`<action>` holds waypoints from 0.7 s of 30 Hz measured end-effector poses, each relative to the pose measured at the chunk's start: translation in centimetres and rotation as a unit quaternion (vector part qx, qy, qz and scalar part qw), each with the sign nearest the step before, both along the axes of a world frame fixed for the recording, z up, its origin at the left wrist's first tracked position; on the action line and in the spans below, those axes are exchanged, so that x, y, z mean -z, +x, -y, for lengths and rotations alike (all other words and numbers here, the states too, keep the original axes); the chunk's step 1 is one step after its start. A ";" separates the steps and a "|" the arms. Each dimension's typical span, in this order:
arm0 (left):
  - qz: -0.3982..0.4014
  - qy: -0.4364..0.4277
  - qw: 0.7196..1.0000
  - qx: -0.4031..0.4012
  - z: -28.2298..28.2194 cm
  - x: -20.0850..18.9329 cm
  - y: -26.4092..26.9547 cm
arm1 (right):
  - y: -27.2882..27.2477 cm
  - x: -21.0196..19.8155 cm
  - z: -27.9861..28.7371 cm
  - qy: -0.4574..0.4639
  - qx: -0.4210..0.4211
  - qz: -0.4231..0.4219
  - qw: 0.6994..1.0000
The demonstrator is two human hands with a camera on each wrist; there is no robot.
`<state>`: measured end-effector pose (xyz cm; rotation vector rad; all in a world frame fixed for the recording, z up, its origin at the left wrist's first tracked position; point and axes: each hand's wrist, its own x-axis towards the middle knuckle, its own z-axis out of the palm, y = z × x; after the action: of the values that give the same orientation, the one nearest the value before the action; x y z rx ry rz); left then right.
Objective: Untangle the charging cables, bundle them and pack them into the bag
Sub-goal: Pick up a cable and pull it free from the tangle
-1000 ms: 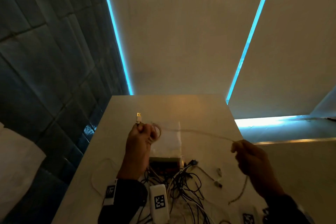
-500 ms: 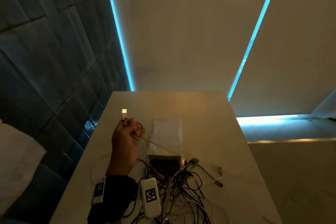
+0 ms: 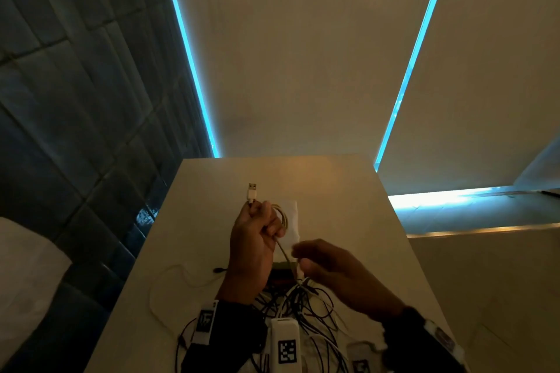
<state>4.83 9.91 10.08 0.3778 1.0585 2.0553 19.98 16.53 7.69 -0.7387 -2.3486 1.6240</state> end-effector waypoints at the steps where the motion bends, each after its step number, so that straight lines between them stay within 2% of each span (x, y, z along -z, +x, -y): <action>1: -0.007 -0.006 1.000 0.004 0.0 0.1 0.1 | -0.9 -0.1 0.4 -0.029 -0.014 -0.010 0.999; 3: -0.034 -0.024 0.999 0.007 -0.1 0.3 0.3 | -1.6 -0.2 0.5 -0.073 -0.013 -0.040 0.996; 5: -0.068 -0.040 0.997 0.013 -0.1 0.5 0.0 | -1.2 -0.5 0.3 -0.080 0.017 -0.081 0.993; 11: -0.187 -0.123 0.972 0.072 0.1 0.8 0.3 | 4.1 0.8 -3.0 0.032 0.211 -0.101 0.972; 14: -0.140 -0.119 0.982 0.045 0.4 0.5 -0.2 | 8.3 1.8 -5.0 0.038 0.315 -0.088 0.944; 16: -0.104 -0.099 0.987 0.065 0.6 0.0 -0.2 | 11.1 2.5 -5.6 0.076 0.326 -0.058 0.941; 18: -0.109 -0.105 0.985 0.088 0.5 -0.1 0.1 | 12.4 2.9 -5.4 0.111 0.315 -0.013 0.942; 21: -0.127 -0.120 0.982 0.072 0.3 0.4 -0.1 | 14.4 3.6 -6.3 0.134 0.386 0.024 0.912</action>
<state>4.68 9.63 9.64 0.5865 1.3737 1.7586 34.38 22.79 4.07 -1.4076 -1.8531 0.9241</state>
